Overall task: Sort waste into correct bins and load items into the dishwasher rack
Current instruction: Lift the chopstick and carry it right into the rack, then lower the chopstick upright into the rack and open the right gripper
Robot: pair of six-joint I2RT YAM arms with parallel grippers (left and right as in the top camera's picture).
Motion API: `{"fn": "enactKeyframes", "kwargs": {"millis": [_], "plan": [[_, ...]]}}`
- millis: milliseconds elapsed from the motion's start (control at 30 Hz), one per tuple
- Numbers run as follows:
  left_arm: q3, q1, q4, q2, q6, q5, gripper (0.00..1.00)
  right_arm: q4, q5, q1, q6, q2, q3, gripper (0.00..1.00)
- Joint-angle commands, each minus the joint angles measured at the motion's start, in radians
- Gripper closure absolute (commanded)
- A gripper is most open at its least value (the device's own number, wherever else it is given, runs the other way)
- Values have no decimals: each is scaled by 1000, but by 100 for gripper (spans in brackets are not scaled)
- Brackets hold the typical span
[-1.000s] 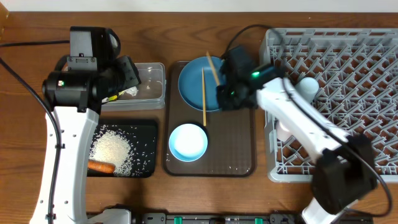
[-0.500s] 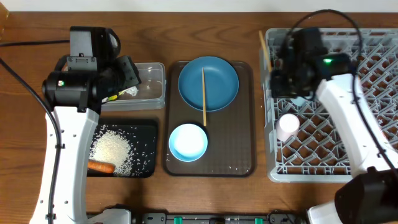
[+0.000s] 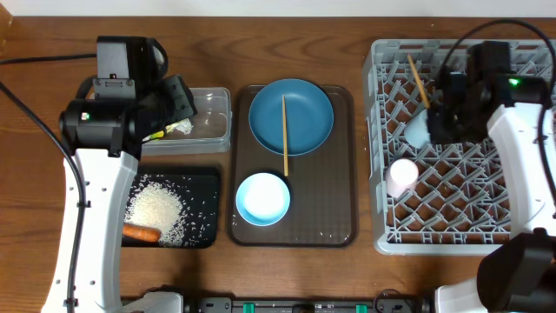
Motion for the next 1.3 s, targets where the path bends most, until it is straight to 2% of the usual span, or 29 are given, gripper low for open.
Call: {"fn": "enactKeyframes", "kwargs": {"millis": [0,167,300,467,767,933,1267], "plan": [[14,0,0,2,17,-19,55,0,121,-40,-107,-18,19,99],[14,0,1,2,17,-19,55,14,145,-115,-173,-16,18,99],[14,0,4,2,17,-19,55,47,143,-172,-282,-3,17,99],[14,1,8,2,17,-19,55,92,63,-215,-347,28,17,99],[14,0,8,2,17,-19,55,97,48,-214,-374,111,13,99],[14,0,8,2,17,-19,55,98,31,-214,-330,157,13,99],[14,0,8,2,17,-19,55,105,32,-214,-79,173,13,99]]}}
